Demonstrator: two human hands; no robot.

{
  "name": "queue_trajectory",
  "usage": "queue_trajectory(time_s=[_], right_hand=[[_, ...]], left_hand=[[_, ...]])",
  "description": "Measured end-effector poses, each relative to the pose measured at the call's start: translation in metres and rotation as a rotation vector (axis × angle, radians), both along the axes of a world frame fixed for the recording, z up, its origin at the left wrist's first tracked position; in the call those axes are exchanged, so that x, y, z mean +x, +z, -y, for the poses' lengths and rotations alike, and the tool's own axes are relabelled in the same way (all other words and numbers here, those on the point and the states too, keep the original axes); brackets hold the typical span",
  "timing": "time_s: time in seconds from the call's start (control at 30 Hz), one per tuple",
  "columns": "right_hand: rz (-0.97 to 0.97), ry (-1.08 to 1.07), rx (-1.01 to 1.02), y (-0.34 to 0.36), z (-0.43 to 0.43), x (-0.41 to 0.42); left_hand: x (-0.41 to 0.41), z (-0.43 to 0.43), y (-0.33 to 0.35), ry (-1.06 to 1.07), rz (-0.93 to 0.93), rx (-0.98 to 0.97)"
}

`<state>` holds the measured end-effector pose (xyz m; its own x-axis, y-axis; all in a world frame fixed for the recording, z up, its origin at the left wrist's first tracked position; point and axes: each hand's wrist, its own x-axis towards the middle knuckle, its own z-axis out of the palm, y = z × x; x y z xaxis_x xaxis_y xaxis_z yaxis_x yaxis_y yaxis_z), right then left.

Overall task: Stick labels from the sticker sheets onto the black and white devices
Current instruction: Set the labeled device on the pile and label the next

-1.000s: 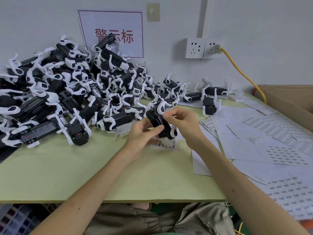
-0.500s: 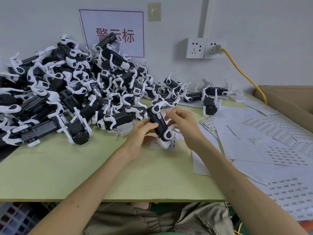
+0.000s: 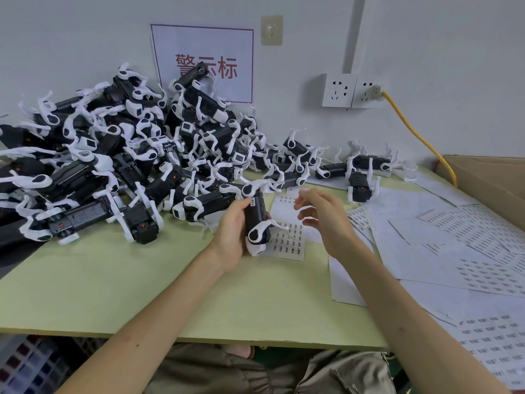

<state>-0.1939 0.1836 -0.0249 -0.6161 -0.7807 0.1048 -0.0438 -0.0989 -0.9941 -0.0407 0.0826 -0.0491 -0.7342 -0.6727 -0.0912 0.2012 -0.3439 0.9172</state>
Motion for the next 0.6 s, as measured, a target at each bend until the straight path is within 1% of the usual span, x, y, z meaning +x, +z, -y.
queue_trajectory(time_s=[0.1,0.23,0.33,0.5,0.6], right_hand=[[-0.002,0.003,0.013,-0.0002,-0.0002,-0.0003],[0.004,0.002,0.015,-0.0005,-0.0006,-0.0009],[0.004,0.000,0.023,0.0000,-0.0001,-0.0013],[0.002,0.001,0.036,0.0006,-0.0004,-0.0017],[0.002,-0.001,0.040,0.0009,-0.0002,-0.0019]], left_hand=[[-0.0021,-0.0022,-0.0009,0.030,0.110,-0.046],[-0.0044,-0.0031,-0.0009,0.107,0.180,-0.095],[-0.0054,0.0006,-0.0026,0.123,0.234,-0.123],[-0.0057,0.0023,-0.0041,0.053,0.157,-0.187],[-0.0063,0.0018,-0.0032,0.051,0.150,-0.186]])
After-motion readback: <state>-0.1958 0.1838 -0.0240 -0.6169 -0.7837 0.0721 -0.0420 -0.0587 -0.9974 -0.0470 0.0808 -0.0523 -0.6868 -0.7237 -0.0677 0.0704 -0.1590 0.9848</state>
